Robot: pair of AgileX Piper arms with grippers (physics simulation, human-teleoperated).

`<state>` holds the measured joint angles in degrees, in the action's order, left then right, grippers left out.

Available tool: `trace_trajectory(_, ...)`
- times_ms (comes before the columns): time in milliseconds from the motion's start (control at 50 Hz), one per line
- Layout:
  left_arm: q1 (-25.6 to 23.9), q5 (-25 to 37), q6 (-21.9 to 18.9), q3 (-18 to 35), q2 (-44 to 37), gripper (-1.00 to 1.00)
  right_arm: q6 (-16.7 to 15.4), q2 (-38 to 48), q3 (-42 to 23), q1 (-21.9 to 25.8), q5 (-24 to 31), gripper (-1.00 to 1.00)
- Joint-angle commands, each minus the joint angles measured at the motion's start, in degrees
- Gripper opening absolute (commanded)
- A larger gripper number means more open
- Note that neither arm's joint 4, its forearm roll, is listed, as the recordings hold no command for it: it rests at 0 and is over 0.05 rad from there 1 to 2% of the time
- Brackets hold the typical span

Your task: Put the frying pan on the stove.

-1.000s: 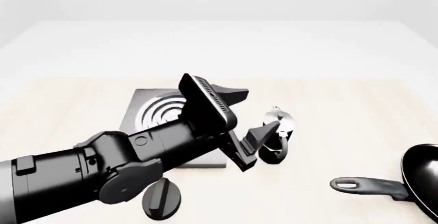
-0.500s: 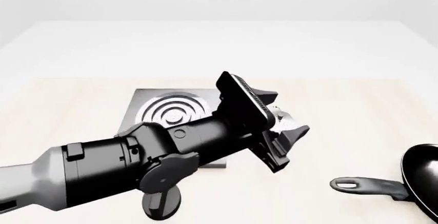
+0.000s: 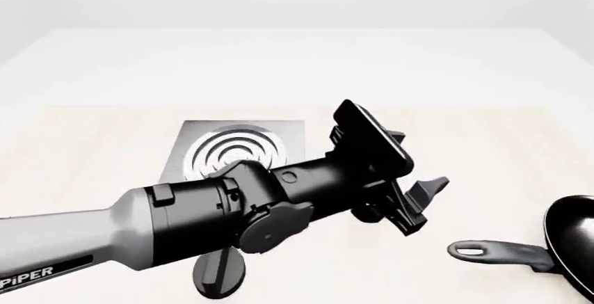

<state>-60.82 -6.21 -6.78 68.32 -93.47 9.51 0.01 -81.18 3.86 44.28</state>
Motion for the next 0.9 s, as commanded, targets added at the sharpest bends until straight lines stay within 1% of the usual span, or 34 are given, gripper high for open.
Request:
trace_trajectory(20, -0.5, 1.5, 1.3, 3.9, -4.1, 1.0, -0.7, 0.0, -2.8, 0.4, 1.5, 1.0)
trace_trajectory(340, -1.8, 5.5, 1.5, 10.9, -11.6, 1.0, -1.1, 0.0, -3.8, 0.9, 2.0, 1.0)
trace_trajectory(720, -1.8, 10.0, 2.1, 19.2, -16.8, 1.0, -0.8, 0.0, -2.6, 0.4, 0.9, 1.0)
trace_trajectory(900, -2.0, 12.2, 2.2, 23.5, -19.7, 1.0, -0.8, 0.0, -3.0, 0.3, 1.1, 1.0)
